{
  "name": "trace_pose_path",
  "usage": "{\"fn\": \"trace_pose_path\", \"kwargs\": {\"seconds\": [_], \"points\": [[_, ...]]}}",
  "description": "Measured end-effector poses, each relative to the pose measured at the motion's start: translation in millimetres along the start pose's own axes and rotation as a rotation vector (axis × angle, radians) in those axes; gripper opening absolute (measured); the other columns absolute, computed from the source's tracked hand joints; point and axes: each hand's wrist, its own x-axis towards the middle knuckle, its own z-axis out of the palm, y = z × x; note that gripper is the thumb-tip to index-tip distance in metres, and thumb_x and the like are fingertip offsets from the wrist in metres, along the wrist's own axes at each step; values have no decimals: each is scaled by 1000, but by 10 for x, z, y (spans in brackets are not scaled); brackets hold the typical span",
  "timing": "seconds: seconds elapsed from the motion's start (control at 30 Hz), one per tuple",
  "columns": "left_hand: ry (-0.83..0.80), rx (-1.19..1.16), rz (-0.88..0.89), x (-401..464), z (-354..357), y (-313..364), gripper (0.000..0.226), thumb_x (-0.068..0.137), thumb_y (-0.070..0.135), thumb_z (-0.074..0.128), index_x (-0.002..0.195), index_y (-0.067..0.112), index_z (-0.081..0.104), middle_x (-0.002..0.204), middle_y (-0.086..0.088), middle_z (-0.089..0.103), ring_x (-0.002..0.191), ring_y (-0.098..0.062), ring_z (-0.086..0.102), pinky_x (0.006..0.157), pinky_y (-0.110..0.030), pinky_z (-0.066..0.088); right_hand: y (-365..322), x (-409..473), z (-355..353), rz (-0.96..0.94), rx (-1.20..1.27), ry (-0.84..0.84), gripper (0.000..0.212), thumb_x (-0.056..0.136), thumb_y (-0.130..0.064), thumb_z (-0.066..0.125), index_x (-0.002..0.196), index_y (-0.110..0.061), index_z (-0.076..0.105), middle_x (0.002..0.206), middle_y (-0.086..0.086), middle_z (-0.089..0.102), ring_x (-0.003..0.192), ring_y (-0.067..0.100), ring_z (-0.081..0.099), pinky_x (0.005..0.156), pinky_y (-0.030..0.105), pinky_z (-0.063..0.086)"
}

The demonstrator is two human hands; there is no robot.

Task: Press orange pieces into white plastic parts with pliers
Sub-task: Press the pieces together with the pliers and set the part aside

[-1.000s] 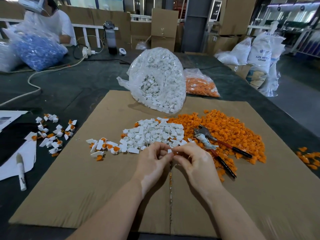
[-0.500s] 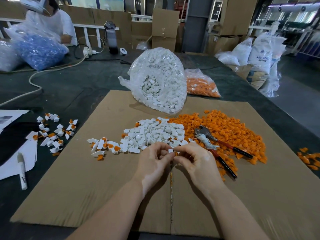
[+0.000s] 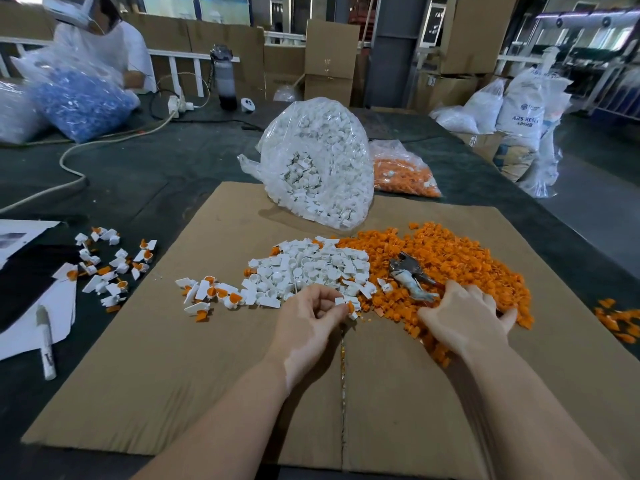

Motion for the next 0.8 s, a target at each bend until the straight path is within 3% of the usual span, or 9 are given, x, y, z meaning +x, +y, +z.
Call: {"fn": "trace_pose_path", "kwargs": {"seconds": [0.13, 0.27, 0.37, 0.47, 0.6, 0.67, 0.8], "points": [[15, -10, -4, 13, -5, 9, 8, 84, 11, 66, 92, 10, 62, 67, -2, 57, 59, -6, 53, 54, -10, 41, -22, -7, -10, -37, -35, 60, 48, 83, -48, 54, 120, -18, 48, 132, 11, 42, 127, 33, 32, 109, 54, 15], [35, -20, -22, 37, -13, 7, 9, 84, 13, 67, 91, 12, 63, 69, -6, 59, 63, -10, 53, 58, -14, 43, -50, -110, -41, -86, 45, 145, 47, 88, -46, 51, 116, -9, 45, 122, 14, 48, 114, 34, 43, 94, 43, 35], [34, -172, -88, 55, -17, 38, 8, 82, 9, 68, 87, 9, 62, 62, -2, 55, 53, -6, 52, 52, -15, 43, -99, -246, -114, -184, 189, 144, 38, 90, -40, 49, 112, -9, 47, 112, 12, 50, 105, 32, 47, 84, 38, 38], [44, -391, -183, 67, -12, 80, 8, 82, 0, 66, 85, 3, 59, 54, 0, 54, 42, -3, 50, 42, -13, 41, -157, -419, -169, -327, 298, 1, 28, 92, -37, 44, 106, -15, 53, 100, 7, 56, 93, 24, 52, 71, 31, 38], [76, -427, -213, 95, -28, 84, 7, 84, -2, 63, 83, 4, 61, 53, 1, 59, 42, -3, 52, 42, -14, 42, -224, -595, -182, -456, 398, -253, 26, 97, -35, 41, 83, -19, 56, 75, -5, 49, 64, 8, 45, 50, 20, 25], [92, -432, -228, 111, -37, 74, 7, 84, -2, 62, 84, 5, 61, 52, 3, 61, 42, -2, 53, 42, -14, 43, -234, -633, -186, -464, 420, -299, 31, 98, -33, 39, 71, -22, 49, 65, -9, 41, 54, 2, 37, 45, 18, 24], [128, -432, -269, 133, -25, 52, 8, 86, -1, 61, 85, 7, 61, 57, 1, 63, 44, -2, 55, 44, -16, 47, -252, -655, -187, -441, 461, -373, 33, 98, -33, 38, 68, -21, 47, 61, -8, 41, 51, 3, 37, 44, 17, 26]]}}
